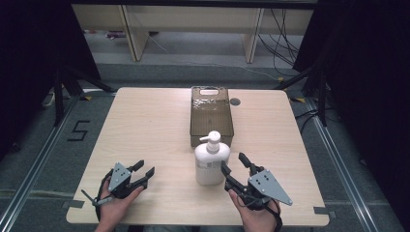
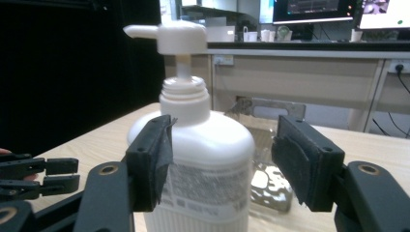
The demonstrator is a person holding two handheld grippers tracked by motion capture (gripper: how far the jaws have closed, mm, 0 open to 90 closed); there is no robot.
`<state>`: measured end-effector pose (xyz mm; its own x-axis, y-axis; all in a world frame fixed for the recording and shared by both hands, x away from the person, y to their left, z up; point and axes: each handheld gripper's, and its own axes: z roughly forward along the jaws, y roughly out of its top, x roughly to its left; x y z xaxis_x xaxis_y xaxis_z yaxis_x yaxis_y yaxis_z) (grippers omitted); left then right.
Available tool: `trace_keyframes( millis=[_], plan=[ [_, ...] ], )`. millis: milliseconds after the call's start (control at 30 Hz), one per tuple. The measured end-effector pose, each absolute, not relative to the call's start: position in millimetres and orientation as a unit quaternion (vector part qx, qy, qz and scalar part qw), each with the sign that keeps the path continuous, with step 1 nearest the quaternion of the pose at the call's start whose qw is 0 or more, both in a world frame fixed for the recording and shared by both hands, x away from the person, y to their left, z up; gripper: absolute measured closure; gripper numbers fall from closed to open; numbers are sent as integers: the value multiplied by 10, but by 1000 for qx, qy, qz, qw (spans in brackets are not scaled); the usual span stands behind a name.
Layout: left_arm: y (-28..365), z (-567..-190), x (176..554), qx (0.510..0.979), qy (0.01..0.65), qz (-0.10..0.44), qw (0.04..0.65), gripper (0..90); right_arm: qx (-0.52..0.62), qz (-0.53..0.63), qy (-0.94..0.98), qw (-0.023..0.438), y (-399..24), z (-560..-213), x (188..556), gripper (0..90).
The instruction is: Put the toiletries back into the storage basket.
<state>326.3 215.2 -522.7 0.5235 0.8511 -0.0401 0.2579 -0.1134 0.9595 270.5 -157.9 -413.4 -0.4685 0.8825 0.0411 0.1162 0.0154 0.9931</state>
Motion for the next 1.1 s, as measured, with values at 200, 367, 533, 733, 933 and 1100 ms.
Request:
trace_keyframes(
  millis=[200,367,533,733,933,1100],
  plan=[
    [2141,-5228,3253,695,398,280,530,475,382,587,624,347,-1434,-4036,2684,374],
    [2144,-5222,3259,698,397,278,528,476,379,573,627,366,-1328,-3974,2716,384],
    [2140,-5221,3259,698,397,277,528,476,388,565,629,367,-1284,-3952,2784,401],
    [2129,-5221,3263,697,398,277,528,476,390,572,627,358,-1217,-3916,2876,424],
    [2136,-5223,3254,694,401,276,531,475,398,565,627,359,-1165,-3883,2966,441],
    [2135,-5229,3257,691,400,275,536,475,405,558,630,357,-1117,-3844,3020,471]
  ],
)
